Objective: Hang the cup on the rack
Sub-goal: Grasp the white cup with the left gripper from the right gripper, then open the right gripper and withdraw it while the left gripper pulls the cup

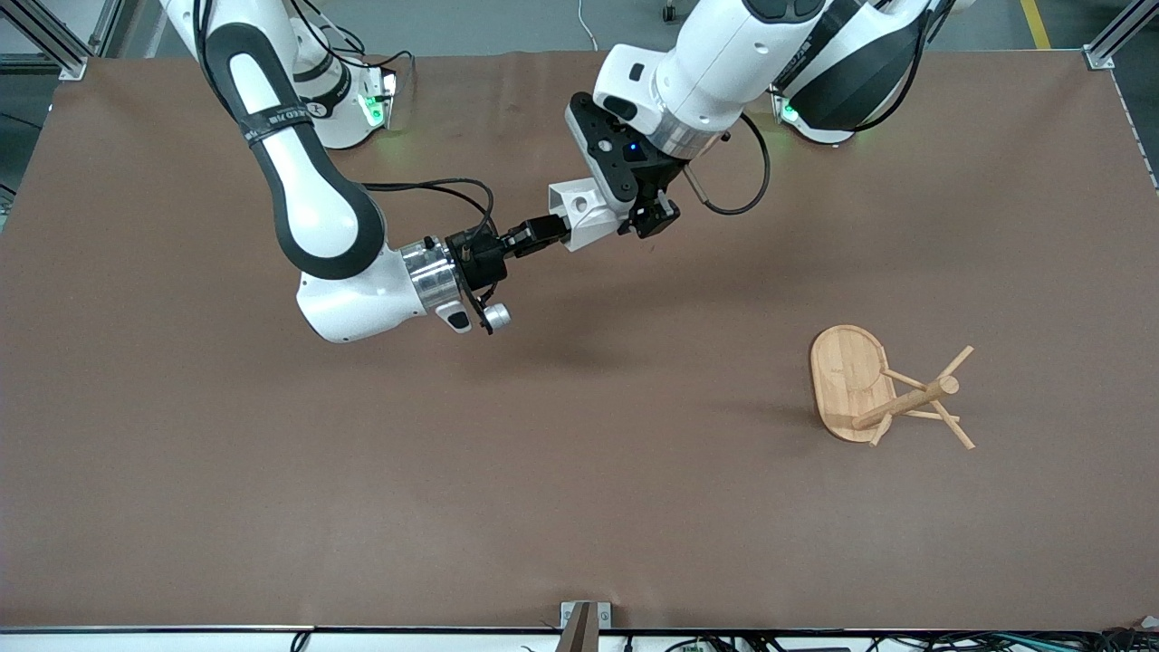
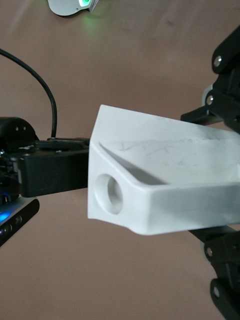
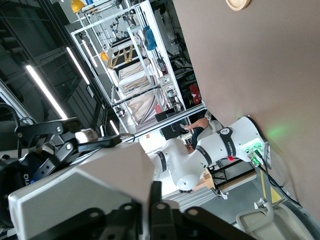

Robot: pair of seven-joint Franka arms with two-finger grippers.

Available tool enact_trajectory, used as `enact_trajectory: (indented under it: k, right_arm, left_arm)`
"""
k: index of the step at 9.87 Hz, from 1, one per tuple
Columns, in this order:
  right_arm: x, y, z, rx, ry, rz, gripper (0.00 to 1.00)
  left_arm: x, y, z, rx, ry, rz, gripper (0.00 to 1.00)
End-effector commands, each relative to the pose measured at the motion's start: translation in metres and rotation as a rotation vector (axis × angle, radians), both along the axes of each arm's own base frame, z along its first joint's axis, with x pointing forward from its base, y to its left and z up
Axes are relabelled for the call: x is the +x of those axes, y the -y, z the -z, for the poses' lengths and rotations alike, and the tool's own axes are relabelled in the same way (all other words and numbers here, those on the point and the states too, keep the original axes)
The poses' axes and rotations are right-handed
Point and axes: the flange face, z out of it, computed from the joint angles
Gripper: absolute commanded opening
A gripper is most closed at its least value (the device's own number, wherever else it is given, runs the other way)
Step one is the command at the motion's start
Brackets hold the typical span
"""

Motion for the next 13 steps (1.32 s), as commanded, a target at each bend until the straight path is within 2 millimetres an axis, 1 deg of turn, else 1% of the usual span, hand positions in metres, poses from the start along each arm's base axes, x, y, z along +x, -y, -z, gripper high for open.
enact_trajectory:
  k: [1, 2, 4, 5, 6, 7, 8, 9, 10, 11, 12, 13]
  right_arm:
    - [0.004, 0.012, -0.010, 0.005, 0.001, 0.024, 1.00]
    - [0.014, 0.034, -0.004, -0.049, 0.026, 0.022, 1.00]
    - [0.028, 0.074, 0.011, -0.156, 0.053, 0.010, 1.00]
    - [0.033, 0.094, 0.013, -0.220, 0.063, 0.003, 1.00]
    - [0.041, 0.122, 0.011, -0.331, 0.008, 0.019, 1.00]
    - [0.050, 0.162, -0.007, -0.476, -0.001, 0.046, 1.00]
    - [0.057, 0.200, -0.014, -0.618, 0.029, 0.047, 1.00]
    - [0.061, 0.244, -0.028, -0.722, 0.081, 0.074, 1.00]
    - [0.065, 0.292, -0.033, -0.843, 0.112, 0.100, 1.00]
    - [0.067, 0.326, -0.043, -0.960, 0.151, 0.110, 1.00]
    - [0.067, 0.357, -0.053, -1.084, 0.204, 0.124, 1.00]
    - [0.066, 0.382, -0.068, -1.212, 0.261, 0.111, 1.00]
  left_arm:
    - [0.005, 0.004, 0.022, 0.032, -0.017, 0.001, 0.00]
    - [0.007, 0.002, 0.022, 0.033, -0.015, 0.000, 0.00]
    - [0.007, 0.001, 0.024, 0.037, -0.021, -0.008, 0.00]
    - [0.010, -0.002, 0.025, 0.037, -0.025, -0.022, 0.01]
    - [0.013, -0.006, 0.026, 0.040, -0.034, -0.045, 0.01]
    - [0.016, -0.010, 0.028, 0.047, -0.051, -0.099, 0.00]
    - [0.018, -0.018, 0.024, 0.068, -0.075, -0.194, 0.00]
    - [0.027, -0.031, 0.024, 0.108, -0.075, -0.287, 0.00]
    - [0.034, -0.042, 0.020, 0.113, -0.082, -0.368, 0.00]
    - [0.036, -0.046, 0.016, 0.113, -0.095, -0.453, 0.00]
    - [0.039, -0.051, 0.013, 0.146, -0.062, -0.529, 0.00]
    - [0.044, -0.057, 0.013, 0.186, -0.009, -0.575, 0.00]
